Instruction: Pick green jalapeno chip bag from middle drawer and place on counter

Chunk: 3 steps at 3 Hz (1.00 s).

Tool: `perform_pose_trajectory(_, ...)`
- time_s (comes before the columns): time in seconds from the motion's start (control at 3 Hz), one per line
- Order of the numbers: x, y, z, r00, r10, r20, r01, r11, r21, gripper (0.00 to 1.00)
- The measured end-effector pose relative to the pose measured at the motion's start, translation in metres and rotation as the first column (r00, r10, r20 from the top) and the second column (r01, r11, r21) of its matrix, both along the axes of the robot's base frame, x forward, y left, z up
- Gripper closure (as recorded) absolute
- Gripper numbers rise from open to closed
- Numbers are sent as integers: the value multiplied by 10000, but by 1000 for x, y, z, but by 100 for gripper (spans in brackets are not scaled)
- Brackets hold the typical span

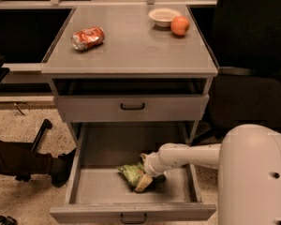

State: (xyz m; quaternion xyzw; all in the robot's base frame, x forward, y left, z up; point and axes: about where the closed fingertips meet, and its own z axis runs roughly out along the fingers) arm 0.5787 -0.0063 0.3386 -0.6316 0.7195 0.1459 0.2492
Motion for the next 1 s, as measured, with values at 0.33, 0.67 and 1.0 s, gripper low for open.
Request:
perform_pose_trajectory(0.33, 0, 0, 9, 10000, 0, 0, 0, 10000, 0, 65)
perform_pose_trajectory(0.67, 0, 0, 16, 10000, 1, 3, -1, 10000, 0, 88)
perform_pose_trajectory(1.0, -6, -3, 76, 9947, -27, 1030, -25, 9987, 501, 100)
